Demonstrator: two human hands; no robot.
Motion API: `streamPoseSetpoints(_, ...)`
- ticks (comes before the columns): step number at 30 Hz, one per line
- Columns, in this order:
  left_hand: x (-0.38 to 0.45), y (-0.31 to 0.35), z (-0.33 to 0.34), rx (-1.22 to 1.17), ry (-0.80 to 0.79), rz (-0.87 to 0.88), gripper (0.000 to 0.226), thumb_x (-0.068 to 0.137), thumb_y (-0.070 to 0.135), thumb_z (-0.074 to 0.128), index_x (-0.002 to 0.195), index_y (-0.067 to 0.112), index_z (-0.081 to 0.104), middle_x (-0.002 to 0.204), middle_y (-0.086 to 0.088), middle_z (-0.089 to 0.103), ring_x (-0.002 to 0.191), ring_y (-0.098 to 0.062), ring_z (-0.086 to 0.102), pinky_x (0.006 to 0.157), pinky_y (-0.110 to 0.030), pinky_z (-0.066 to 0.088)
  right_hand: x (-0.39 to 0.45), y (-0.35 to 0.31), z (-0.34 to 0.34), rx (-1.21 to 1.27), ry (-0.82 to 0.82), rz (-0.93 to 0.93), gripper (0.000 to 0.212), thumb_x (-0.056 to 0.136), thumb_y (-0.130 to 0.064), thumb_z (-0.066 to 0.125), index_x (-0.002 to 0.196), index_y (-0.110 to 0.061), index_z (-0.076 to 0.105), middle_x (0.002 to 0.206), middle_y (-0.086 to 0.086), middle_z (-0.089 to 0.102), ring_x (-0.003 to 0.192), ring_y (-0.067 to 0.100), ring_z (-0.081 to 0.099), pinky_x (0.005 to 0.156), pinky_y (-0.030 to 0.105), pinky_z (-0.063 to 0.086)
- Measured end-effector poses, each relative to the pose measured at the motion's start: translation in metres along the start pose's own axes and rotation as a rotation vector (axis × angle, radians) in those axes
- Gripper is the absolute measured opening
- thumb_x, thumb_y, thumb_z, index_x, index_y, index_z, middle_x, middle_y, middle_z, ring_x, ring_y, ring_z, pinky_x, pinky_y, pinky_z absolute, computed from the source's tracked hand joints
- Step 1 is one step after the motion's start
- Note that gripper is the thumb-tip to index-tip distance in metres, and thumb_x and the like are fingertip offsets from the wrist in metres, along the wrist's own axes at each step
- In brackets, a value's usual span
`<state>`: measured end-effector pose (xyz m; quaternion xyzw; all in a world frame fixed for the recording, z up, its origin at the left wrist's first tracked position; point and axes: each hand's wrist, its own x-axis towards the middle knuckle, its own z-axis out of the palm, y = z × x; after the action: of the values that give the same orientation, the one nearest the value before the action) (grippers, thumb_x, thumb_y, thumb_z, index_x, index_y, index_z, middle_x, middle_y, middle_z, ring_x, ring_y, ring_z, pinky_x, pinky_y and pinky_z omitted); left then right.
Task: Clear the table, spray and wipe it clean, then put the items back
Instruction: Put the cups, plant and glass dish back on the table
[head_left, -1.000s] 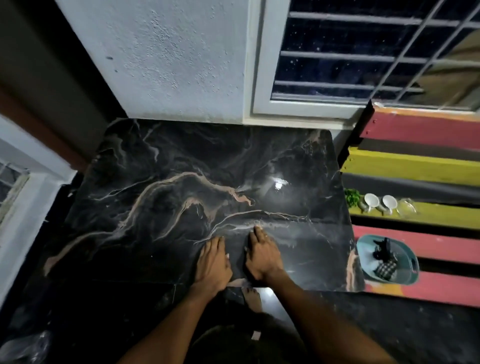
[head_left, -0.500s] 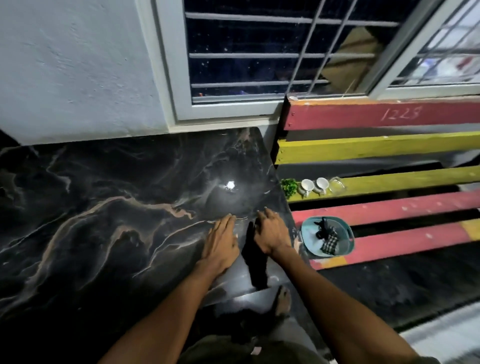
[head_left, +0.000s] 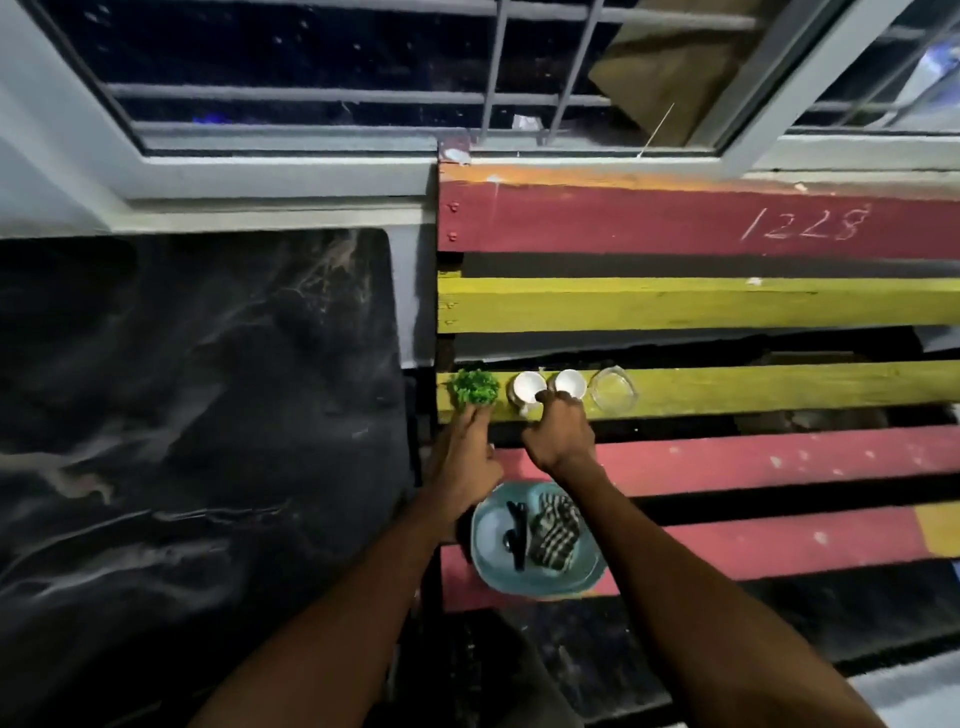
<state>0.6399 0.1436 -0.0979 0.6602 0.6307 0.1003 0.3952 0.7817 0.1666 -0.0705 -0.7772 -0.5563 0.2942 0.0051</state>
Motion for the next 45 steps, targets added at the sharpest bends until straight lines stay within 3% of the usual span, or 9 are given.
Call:
streamPoseSetpoints(10,0.104,-0.008,0.114,-0.238,-0.007,-0.273,0.027,0.076,-0.001,0.045,0.094,0.0,0.065,0.086,-0.02,0.068,0.087,-0.039,0.065,0.078,-0.043,0.055,0.126,0.134,0.056,0.306,-0.086,0.299,0.03,0.08,-0.024,0.061,0.095,-0.002,0.074,0.1,0.024,0.075,0.104,0.044,0.067,0.081,0.036,0.051)
streamPoseSetpoints(17,0.154,-0.018,0.155,-0.222,-0.015,-0.357,0.017,0.089,0.001,0.062,0.1,-0.011,0.057,0.106,-0.034,0.062,0.102,-0.044,0.059,0.083,-0.041,0.043,0.166,0.161,0.084,0.479,-0.013,0.334,0.022,0.092,-0.022,0.071,0.104,-0.003,0.068,0.104,0.018,0.075,0.104,0.036,0.067,0.069,0.026,0.034)
streamPoseSetpoints(23,0.178,-0.023,0.19,-0.297,0.024,-0.472,0.025,0.092,0.008,0.061,0.116,0.0,0.059,0.117,-0.024,0.067,0.108,-0.039,0.063,0.087,-0.043,0.05,0.178,0.164,0.102,0.608,-0.008,0.348,0.017,0.091,-0.026,0.067,0.093,-0.01,0.073,0.093,0.016,0.075,0.087,0.027,0.063,0.075,0.032,0.044)
streamPoseSetpoints(26,0.185,-0.024,0.199,-0.403,0.101,-0.554,0.006,0.092,0.006,0.06,0.096,0.004,0.065,0.105,-0.026,0.07,0.1,-0.039,0.066,0.079,-0.041,0.05,0.183,0.173,0.12,0.685,-0.001,0.387,0.023,0.076,-0.048,0.064,0.073,-0.027,0.072,0.068,0.007,0.067,0.07,0.026,0.061,0.067,0.045,0.054)
streamPoseSetpoints(29,0.191,-0.032,0.208,-0.538,0.111,-0.617,0.022,0.091,0.008,0.064,0.07,0.014,0.059,0.075,-0.02,0.063,0.078,-0.028,0.063,0.072,-0.047,0.054,0.186,0.175,0.119,0.829,-0.013,0.451,0.022,0.09,-0.016,0.066,0.068,-0.018,0.069,0.065,0.01,0.059,0.055,0.021,0.052,0.042,0.022,0.042)
streamPoseSetpoints(33,0.19,-0.031,0.204,-0.695,0.159,-0.639,0.027,0.086,0.011,0.072,0.062,0.018,0.062,0.072,-0.008,0.056,0.075,-0.021,0.05,0.07,-0.037,0.045,0.18,0.17,0.105,0.995,0.027,0.454,0.017,0.097,0.001,0.06,0.083,-0.002,0.07,0.07,0.013,0.059,0.05,0.015,0.048,0.039,0.018,0.04)
streamPoseSetpoints(37,0.171,-0.006,0.177,-0.761,0.196,-0.568,0.029,0.086,0.008,0.072,0.064,0.023,0.063,0.071,-0.008,0.06,0.065,-0.017,0.055,0.069,-0.04,0.05,0.155,0.159,0.091,1.071,0.057,0.423,0.03,0.096,0.01,0.053,0.073,-0.004,0.067,0.063,0.007,0.059,0.044,0.005,0.051,0.041,0.017,0.042)
streamPoseSetpoints(39,0.154,0.011,0.157,-0.817,0.203,-0.534,0.028,0.09,0.003,0.068,0.067,0.019,0.063,0.07,-0.009,0.06,0.054,-0.014,0.053,0.068,-0.038,0.049,0.139,0.148,0.08,1.107,0.097,0.39,0.035,0.097,0.009,0.053,0.068,-0.006,0.066,0.062,0.005,0.059,0.047,0.006,0.051,0.045,0.018,0.045)
streamPoseSetpoints(45,0.102,0.042,0.096,-0.939,0.251,-0.447,0.025,0.091,-0.002,0.064,0.069,0.011,0.063,0.076,-0.013,0.059,0.07,-0.022,0.054,0.061,-0.029,0.046,0.086,0.107,0.055,1.064,0.175,0.232,0.042,0.096,-0.008,0.066,0.055,-0.017,0.065,0.055,-0.003,0.06,0.057,0.015,0.051,0.059,0.032,0.047)
